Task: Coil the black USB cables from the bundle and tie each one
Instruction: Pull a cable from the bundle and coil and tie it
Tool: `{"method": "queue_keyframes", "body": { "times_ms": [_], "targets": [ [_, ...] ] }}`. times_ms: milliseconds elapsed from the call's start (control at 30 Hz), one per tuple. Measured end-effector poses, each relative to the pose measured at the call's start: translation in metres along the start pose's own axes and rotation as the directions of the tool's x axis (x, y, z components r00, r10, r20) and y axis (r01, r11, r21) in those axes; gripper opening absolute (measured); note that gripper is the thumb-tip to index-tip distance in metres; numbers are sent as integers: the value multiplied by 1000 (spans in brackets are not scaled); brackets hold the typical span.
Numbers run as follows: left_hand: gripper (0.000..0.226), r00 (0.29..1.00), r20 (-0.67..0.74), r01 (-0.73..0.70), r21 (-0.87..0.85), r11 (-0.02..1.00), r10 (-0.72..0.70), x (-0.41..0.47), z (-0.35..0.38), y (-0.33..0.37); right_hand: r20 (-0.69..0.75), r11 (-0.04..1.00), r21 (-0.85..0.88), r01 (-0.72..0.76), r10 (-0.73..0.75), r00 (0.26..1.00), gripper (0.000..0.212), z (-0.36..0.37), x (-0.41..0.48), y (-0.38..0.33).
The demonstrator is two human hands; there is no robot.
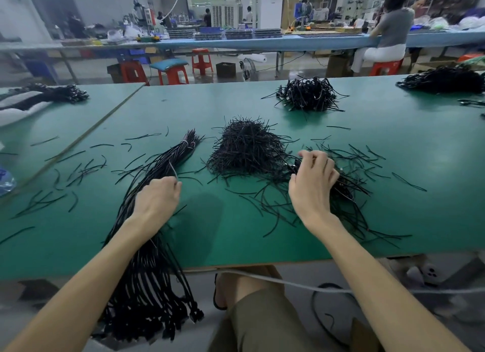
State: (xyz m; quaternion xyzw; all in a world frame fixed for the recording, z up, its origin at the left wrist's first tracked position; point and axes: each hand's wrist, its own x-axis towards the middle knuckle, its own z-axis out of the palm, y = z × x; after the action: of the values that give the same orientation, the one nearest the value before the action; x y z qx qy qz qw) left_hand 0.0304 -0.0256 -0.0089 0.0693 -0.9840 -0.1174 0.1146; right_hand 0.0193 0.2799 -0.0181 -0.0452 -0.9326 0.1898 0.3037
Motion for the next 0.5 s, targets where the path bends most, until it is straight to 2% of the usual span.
{"method": "queue_keyframes", "body": {
  "times_ms": [133, 267, 333, 400, 500],
  "targets": [
    [37, 994, 76, -61, -225, 972, 80, -11, -1, 28, 82, 971, 153, 186, -200, 976, 48, 5, -15, -37],
    [33, 970, 183, -99, -306, 947, 160, -20, -5, 48, 241, 870, 394, 298, -411, 879, 64, 17, -38, -78],
    [27, 932, 282, -146, -282, 948, 228, -22, -7, 51, 363, 826, 516, 228, -451, 815, 75, 25, -49, -94],
    [23, 912, 315, -200, -218, 955, 263, -22, -7, 47, 477, 815, 571, 100, -428, 767, 74, 32, -55, -104],
    [27, 948, 179, -225, -207, 952, 263, -14, -7, 30, 494, 828, 560, 29, -362, 791, 43, 38, -53, -108]
  ]
}}
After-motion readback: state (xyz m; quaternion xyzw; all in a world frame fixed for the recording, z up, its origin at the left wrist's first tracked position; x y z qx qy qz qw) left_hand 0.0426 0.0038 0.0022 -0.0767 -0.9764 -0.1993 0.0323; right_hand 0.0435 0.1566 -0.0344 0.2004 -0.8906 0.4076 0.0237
